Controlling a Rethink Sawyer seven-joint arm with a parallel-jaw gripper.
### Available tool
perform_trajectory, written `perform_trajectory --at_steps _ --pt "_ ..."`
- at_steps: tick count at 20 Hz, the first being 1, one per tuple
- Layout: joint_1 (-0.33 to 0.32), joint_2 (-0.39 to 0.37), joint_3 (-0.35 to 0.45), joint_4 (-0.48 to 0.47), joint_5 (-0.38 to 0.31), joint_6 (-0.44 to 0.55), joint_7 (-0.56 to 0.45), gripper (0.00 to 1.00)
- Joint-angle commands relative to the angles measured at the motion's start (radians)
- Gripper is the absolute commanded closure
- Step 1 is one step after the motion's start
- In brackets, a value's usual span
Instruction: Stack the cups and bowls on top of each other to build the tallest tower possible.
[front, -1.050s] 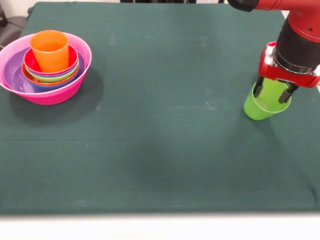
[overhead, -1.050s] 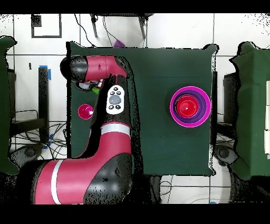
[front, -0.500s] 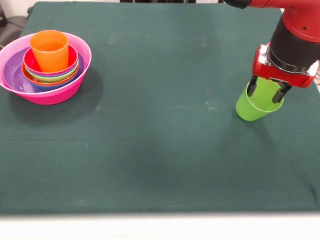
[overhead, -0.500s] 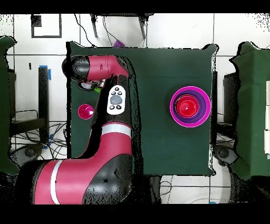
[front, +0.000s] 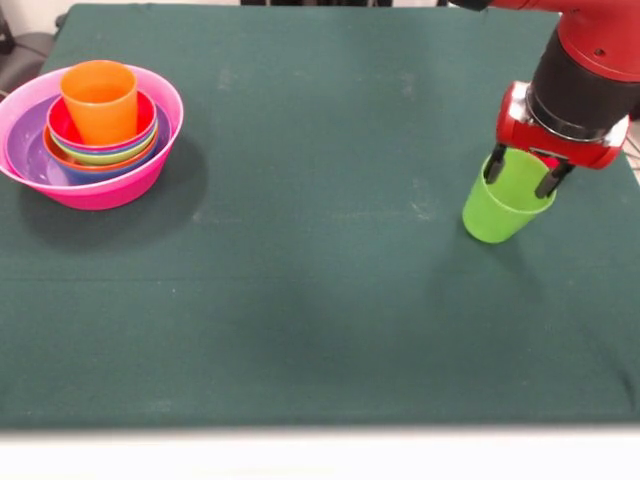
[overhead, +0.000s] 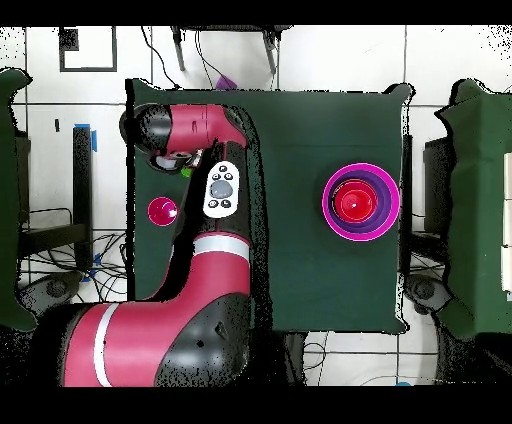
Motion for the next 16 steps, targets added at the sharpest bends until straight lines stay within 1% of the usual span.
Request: perform_trajectory --at_steps 1,5,8,13,16 --pt "0.005 -0.084 0.031 0.065 0.018 0.182 0.109 0.00" --pt "-0.002 -0.183 0.012 0.091 0.012 0.318 0.068 0.00" --pt "-0.015 -0.217 0.004 0.084 -0.004 0.384 0.039 0.00" --pt "-0.043 -0.246 0.006 0.073 -0.021 0.432 0.001 0.00" --pt "-0.056 -0.256 0.012 0.077 -0.029 0.426 -0.013 0.00"
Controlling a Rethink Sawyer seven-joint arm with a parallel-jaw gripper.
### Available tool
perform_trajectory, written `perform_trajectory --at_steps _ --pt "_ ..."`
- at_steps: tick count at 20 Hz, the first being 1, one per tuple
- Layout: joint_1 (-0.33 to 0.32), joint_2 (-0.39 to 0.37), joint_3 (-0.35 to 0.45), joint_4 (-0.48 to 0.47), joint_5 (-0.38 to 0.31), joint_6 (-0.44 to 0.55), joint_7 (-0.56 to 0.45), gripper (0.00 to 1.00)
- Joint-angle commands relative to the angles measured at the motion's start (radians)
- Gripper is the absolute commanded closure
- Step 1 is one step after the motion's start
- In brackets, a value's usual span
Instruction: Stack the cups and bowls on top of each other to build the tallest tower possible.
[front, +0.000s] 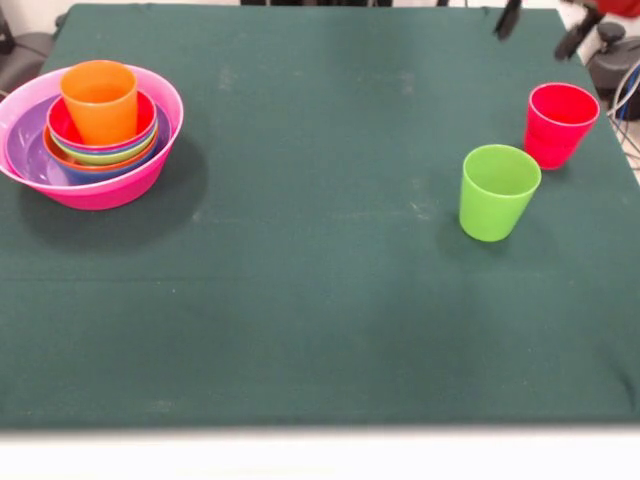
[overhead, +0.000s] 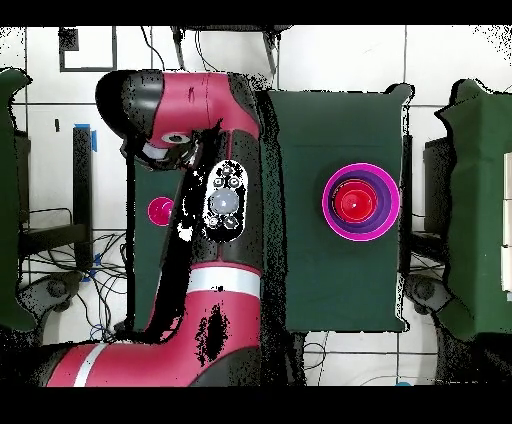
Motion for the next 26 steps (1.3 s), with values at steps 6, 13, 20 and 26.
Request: perform_trajectory --at_steps 6,13,20,26 --pt "-0.074 -0.064 0.104 0.107 0.028 -0.085 -0.005 0.00" --pt "-0.096 -0.045 0.139 0.159 0.049 -0.274 -0.027 0.00" --pt "-0.097 -0.023 0.145 0.160 0.059 -0.322 -0.014 0.00" --pt "-0.093 0.002 0.143 0.158 0.055 -0.353 -0.008 0.00"
